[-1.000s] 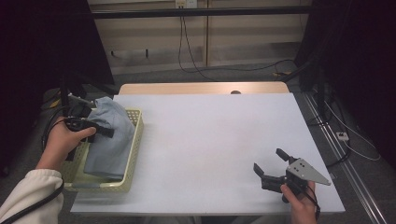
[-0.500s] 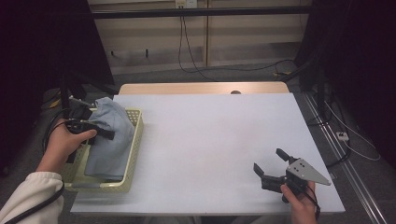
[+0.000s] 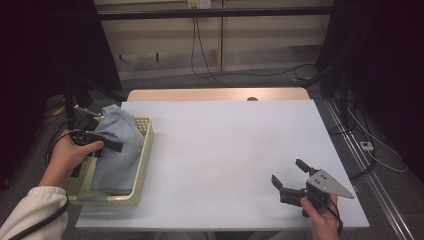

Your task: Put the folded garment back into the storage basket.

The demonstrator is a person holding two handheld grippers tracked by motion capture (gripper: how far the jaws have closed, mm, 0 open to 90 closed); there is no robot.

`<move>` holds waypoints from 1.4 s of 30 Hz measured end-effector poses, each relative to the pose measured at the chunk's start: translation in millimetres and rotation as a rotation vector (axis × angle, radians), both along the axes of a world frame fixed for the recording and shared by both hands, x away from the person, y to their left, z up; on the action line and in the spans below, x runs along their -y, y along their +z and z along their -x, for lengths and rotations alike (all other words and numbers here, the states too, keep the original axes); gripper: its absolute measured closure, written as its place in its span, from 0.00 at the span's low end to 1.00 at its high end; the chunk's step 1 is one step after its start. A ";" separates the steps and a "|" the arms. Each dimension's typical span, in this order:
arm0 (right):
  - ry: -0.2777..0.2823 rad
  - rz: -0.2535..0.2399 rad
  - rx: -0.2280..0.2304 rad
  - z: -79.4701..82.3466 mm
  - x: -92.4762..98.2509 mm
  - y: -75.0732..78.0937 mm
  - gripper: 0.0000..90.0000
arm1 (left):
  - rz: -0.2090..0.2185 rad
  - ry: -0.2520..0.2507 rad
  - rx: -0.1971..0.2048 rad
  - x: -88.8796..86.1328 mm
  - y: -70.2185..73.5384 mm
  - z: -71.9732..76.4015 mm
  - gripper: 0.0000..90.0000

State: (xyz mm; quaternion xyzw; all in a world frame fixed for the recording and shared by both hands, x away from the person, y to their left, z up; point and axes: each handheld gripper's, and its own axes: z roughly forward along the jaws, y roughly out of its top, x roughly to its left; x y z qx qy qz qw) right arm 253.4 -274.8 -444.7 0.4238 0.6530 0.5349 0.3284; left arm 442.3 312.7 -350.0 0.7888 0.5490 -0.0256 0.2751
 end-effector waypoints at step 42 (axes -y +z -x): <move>-0.001 0.000 0.000 0.0 -0.1 -0.1 0.04 | -0.005 0.056 -0.002 -15.7 -13.2 4.8 0.59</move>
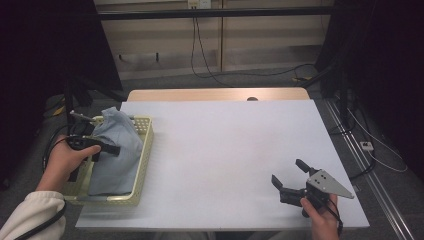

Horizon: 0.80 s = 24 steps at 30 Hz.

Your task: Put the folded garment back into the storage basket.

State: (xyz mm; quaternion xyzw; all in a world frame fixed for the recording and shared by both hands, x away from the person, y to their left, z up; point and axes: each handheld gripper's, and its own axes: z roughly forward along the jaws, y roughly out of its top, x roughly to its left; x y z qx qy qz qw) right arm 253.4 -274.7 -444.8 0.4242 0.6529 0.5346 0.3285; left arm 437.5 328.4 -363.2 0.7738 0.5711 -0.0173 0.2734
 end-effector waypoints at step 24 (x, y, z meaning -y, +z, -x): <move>0.000 0.000 -0.001 -0.1 -0.1 -0.1 0.04 | -0.023 0.071 0.028 -14.7 -8.1 -4.9 0.52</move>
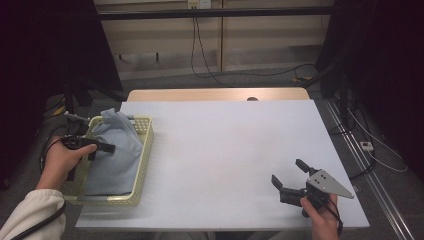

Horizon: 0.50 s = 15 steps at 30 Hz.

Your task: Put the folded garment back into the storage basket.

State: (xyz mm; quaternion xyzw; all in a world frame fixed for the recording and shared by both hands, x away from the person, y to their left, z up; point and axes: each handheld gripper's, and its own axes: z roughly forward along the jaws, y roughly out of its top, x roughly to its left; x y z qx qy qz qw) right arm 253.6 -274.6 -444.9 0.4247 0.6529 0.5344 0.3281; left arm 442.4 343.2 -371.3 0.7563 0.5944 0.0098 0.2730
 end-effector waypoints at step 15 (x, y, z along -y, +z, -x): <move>0.000 0.001 0.001 0.1 0.1 0.1 0.04 | -0.009 0.008 0.005 -4.1 -2.2 0.1 0.52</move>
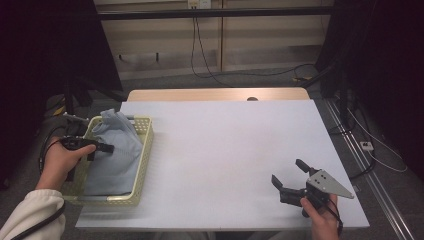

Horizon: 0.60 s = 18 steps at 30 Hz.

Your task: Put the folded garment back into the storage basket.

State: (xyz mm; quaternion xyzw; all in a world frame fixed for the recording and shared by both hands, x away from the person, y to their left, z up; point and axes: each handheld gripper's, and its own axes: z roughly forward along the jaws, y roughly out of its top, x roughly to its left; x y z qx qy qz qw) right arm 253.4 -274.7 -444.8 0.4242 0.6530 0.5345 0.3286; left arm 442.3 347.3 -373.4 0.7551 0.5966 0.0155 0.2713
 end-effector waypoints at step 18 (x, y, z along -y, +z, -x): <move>-0.001 0.001 0.000 0.0 0.0 0.0 0.04 | -0.006 0.024 0.005 -5.9 -2.9 0.8 0.53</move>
